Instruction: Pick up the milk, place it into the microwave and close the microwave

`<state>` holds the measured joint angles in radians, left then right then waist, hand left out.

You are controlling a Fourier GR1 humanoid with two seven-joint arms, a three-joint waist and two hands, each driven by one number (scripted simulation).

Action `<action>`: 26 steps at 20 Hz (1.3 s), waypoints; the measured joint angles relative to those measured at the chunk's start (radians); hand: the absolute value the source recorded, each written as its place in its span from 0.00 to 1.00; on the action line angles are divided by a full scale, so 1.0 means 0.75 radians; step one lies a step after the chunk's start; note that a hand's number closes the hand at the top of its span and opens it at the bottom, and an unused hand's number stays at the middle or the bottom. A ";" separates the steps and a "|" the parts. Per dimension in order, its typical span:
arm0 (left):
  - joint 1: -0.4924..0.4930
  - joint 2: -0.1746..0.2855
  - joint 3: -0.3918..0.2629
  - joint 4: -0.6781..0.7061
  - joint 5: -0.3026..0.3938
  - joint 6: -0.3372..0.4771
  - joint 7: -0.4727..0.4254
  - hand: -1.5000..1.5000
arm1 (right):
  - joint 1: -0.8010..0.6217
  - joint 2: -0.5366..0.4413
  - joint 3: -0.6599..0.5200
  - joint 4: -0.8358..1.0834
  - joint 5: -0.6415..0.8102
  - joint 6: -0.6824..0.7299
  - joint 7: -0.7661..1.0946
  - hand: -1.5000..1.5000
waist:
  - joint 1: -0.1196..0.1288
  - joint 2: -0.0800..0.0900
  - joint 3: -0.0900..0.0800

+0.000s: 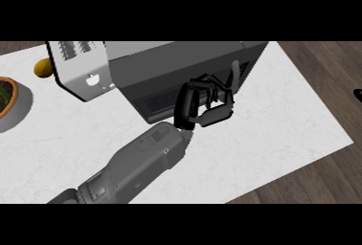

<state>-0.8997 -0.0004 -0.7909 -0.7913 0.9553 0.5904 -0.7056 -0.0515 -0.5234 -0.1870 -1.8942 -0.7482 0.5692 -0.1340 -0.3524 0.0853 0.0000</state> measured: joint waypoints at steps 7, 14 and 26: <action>-0.007 0.000 -0.014 0.013 0.024 0.001 -0.037 1.00 | -0.005 -0.032 0.015 -0.007 -0.066 0.032 0.034 0.00 | -0.002 0.002 0.001; -0.014 0.000 -0.026 0.022 0.052 0.000 -0.064 1.00 | -0.013 -0.060 0.016 -0.007 -0.116 0.048 0.057 0.00 | -0.003 0.003 0.002; -0.050 0.001 -0.084 0.079 0.058 0.004 -0.078 1.00 | -0.040 -0.107 0.010 -0.011 -0.201 0.091 0.079 0.00 | -0.007 0.000 0.007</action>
<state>-0.9370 0.0002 -0.8540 -0.7322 0.9991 0.5934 -0.7640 -0.0811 -0.6037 -0.1795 -1.9021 -0.8986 0.6372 -0.0751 -0.3576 0.0854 0.0050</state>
